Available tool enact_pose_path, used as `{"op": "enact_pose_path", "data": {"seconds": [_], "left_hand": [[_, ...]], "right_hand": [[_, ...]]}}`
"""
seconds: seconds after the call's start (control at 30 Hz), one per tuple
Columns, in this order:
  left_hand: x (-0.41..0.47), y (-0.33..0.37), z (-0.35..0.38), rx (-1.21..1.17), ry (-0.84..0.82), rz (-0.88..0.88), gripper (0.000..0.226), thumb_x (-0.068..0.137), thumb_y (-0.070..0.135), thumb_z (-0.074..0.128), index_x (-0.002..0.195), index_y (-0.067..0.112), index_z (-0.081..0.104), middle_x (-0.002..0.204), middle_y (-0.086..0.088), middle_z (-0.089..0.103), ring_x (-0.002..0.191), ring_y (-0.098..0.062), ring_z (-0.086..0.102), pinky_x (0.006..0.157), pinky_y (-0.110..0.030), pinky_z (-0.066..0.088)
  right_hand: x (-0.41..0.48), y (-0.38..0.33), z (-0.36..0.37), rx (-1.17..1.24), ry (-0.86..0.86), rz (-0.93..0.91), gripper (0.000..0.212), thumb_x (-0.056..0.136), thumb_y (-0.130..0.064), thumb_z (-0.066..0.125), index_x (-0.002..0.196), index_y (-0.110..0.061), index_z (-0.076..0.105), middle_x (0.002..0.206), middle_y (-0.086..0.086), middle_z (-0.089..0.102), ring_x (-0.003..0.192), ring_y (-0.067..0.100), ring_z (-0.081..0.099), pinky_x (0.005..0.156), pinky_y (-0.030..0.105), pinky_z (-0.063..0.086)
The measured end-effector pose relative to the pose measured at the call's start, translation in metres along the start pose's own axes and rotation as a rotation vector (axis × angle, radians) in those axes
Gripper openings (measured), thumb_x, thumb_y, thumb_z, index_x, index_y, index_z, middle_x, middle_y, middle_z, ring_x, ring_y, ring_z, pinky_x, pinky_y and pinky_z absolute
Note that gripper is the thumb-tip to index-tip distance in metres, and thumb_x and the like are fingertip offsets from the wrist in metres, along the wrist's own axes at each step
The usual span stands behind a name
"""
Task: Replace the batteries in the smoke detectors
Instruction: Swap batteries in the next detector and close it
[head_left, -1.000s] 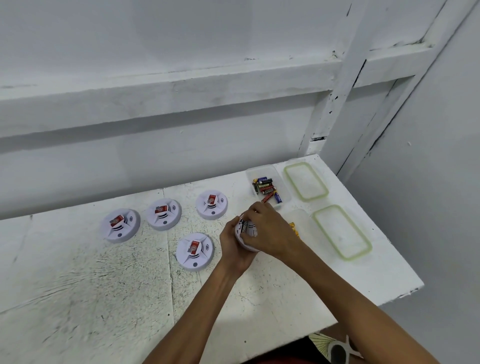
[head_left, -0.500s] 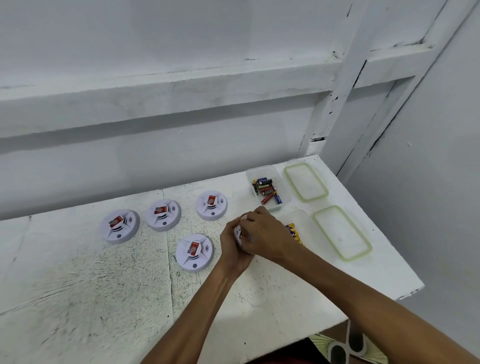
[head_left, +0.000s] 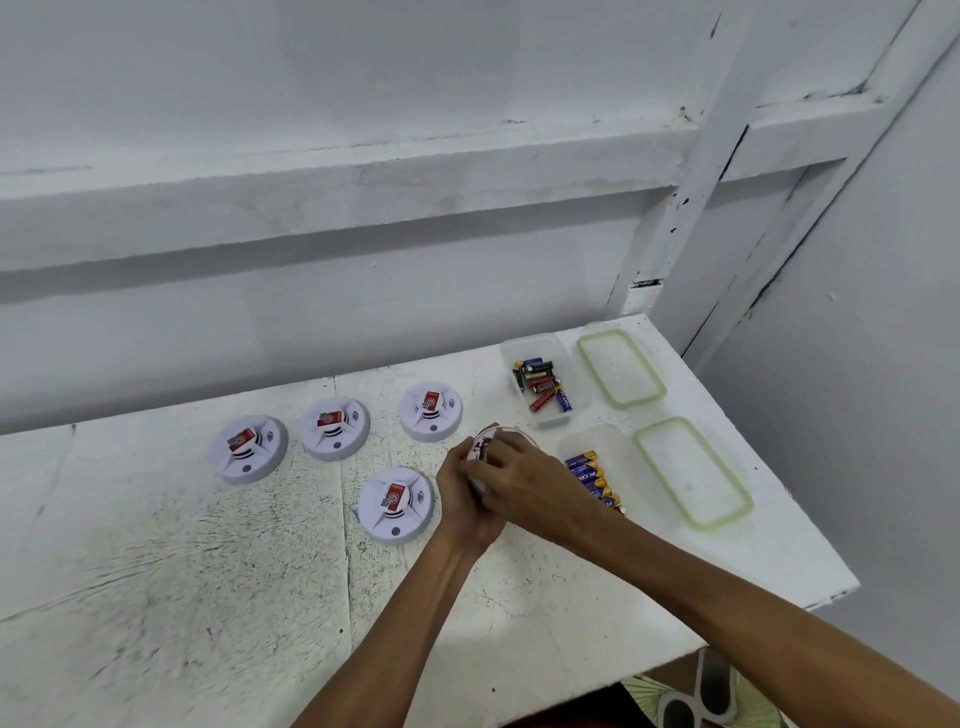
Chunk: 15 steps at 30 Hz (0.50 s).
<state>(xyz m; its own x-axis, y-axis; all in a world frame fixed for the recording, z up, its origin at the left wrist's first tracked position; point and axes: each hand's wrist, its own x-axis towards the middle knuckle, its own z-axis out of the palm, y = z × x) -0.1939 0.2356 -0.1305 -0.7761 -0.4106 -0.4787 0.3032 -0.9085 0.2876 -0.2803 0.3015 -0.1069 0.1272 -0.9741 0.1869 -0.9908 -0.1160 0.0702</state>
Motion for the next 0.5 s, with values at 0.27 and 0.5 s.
{"op": "enact_pose_path", "data": {"seconds": [0.27, 0.5], "left_hand": [[-0.001, 0.009, -0.003, 0.043, 0.074, 0.019, 0.04, 0.101, 0.034, 0.046, 0.107, 0.004, 0.07, 0.101, -0.01, 0.071, 0.099, -0.023, 0.069, 0.104, -0.029, 0.04], [0.002, 0.013, -0.008, 0.06, 0.019, 0.054, 0.038, 0.087, 0.029, 0.046, 0.101, 0.006, 0.073, 0.098, -0.011, 0.072, 0.092, -0.025, 0.07, 0.084, -0.036, 0.053]], "right_hand": [[-0.007, -0.007, -0.018, 0.176, 0.194, 0.134, 0.011, 0.091, -0.017, 0.067, 0.101, -0.013, 0.07, 0.102, 0.004, 0.066, 0.098, 0.02, 0.055, 0.077, 0.027, 0.051], [0.005, -0.005, -0.031, 0.376, 0.21, 0.435, 0.016, 0.091, -0.027, 0.059, 0.101, -0.015, 0.065, 0.096, 0.0, 0.068, 0.091, 0.018, 0.056, 0.063, 0.035, 0.053]]}}
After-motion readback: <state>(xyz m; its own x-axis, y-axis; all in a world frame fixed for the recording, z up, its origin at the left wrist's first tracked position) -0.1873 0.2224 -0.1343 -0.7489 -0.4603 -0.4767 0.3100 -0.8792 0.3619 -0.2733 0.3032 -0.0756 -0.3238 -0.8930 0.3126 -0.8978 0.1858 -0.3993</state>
